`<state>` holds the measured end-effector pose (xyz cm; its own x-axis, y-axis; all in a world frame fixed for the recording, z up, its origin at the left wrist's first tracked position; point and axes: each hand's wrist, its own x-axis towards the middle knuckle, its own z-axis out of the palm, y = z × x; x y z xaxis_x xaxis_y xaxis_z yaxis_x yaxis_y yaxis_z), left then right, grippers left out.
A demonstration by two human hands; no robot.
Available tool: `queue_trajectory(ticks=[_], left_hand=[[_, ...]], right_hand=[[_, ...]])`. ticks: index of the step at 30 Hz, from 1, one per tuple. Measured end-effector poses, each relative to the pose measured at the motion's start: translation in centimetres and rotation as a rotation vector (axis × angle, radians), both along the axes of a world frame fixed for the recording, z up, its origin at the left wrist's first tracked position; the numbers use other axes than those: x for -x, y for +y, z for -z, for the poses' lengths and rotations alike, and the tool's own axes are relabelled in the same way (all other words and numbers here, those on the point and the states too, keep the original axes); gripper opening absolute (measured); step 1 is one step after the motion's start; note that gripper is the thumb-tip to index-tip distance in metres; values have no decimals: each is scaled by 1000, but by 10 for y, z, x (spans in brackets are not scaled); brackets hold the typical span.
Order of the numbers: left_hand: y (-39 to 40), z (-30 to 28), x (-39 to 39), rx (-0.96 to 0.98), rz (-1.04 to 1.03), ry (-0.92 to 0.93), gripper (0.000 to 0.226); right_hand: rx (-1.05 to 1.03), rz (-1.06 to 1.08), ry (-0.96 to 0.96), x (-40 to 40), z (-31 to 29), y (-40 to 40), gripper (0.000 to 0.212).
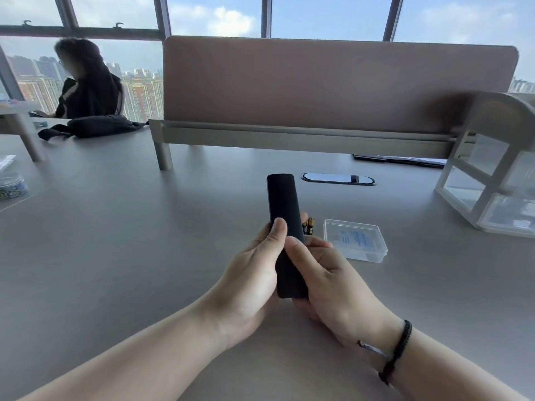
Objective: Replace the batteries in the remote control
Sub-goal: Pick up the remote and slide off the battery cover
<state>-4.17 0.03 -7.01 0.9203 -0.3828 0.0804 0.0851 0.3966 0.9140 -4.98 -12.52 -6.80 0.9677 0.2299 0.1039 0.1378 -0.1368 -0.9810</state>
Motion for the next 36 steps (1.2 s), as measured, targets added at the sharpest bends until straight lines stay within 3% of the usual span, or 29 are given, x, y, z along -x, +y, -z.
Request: queue_trajectory(ticks=[8,12,14,19,25,30,36], left_hand=[[2,-2,-1,-6,27,10,43],[4,-4,-2,-36,25,-23,43],[5,-6,-4,-36,13,-13,42],[10,-7,-14,-6,-106,21,39],[17,-4,-28,73,-337,76,36],[30,-6,-42,42,-557,116,31],[35,-1,-51,-204,-734,23,17]], right_hand=[[-15,4,-12,0,4,2,46],[8,-16,-8,0,4,1,56],[7,-31,12,-1,4,-2,50],[-171,-22,98,-2,3,-2,17],[-247,107,154,-4,0,-4,26],[-140,92,120,-5,1,-6,17],[223,15,-1,0,2,-5,13]])
